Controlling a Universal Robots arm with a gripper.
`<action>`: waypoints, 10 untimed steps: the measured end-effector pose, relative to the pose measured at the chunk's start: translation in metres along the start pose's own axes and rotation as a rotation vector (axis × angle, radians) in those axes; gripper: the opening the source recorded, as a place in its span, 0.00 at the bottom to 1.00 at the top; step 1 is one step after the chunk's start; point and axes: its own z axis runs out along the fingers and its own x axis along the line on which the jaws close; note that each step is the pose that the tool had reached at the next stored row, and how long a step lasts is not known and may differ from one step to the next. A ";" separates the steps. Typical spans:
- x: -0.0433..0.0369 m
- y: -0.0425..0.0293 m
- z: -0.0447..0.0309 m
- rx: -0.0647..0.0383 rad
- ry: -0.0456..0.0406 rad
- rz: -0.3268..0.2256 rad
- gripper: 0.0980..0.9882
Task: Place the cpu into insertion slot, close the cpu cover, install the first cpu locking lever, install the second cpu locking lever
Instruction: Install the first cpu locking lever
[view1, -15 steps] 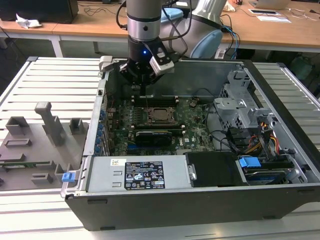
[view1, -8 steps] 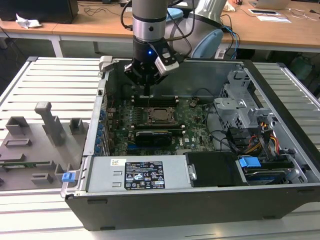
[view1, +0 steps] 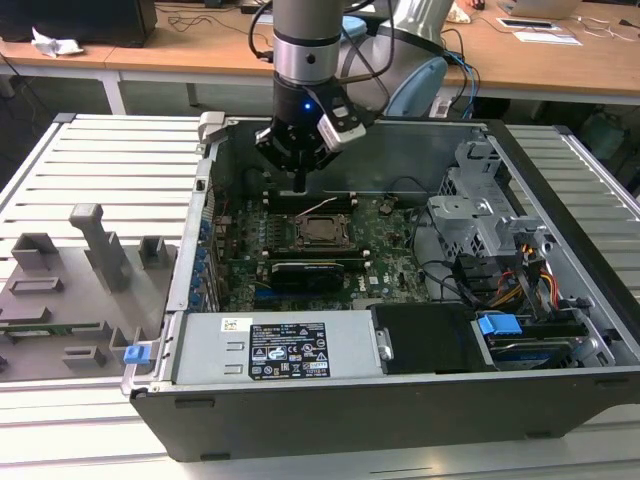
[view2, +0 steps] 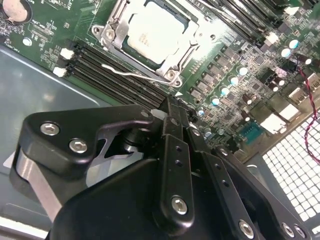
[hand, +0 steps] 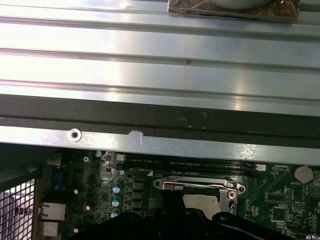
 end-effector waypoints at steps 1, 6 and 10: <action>-0.0001 0.0000 0.0000 0.000 0.0000 0.000 0.01; -0.0003 -0.0008 0.0012 -0.017 -0.0088 0.000 0.01; -0.0003 -0.0009 0.0026 -0.016 -0.0245 -0.001 0.01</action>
